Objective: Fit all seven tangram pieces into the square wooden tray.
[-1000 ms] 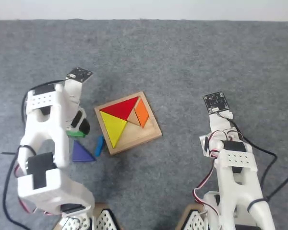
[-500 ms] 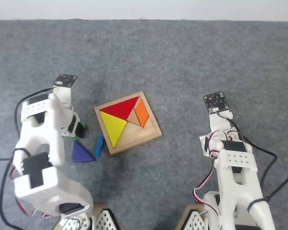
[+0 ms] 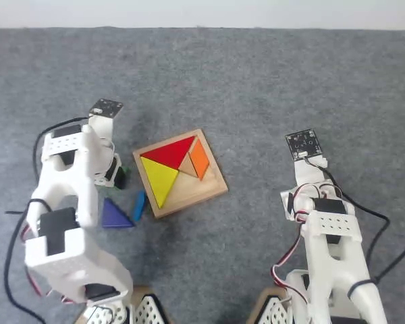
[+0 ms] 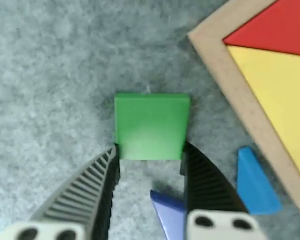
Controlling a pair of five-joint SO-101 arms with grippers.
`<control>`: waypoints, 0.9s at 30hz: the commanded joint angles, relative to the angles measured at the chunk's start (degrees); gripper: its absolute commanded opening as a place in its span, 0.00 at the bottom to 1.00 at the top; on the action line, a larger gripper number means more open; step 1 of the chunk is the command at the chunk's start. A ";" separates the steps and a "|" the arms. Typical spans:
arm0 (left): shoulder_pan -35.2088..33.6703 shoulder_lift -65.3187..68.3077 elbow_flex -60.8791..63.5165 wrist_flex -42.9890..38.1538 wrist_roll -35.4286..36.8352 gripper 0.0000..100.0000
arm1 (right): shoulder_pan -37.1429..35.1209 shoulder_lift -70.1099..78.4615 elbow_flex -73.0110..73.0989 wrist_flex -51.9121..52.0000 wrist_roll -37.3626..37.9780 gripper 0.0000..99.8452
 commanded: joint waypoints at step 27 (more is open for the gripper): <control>-14.24 -50.90 3.12 21.36 -1.23 0.17 | -9.10 7.52 -24.35 18.77 3.16 0.31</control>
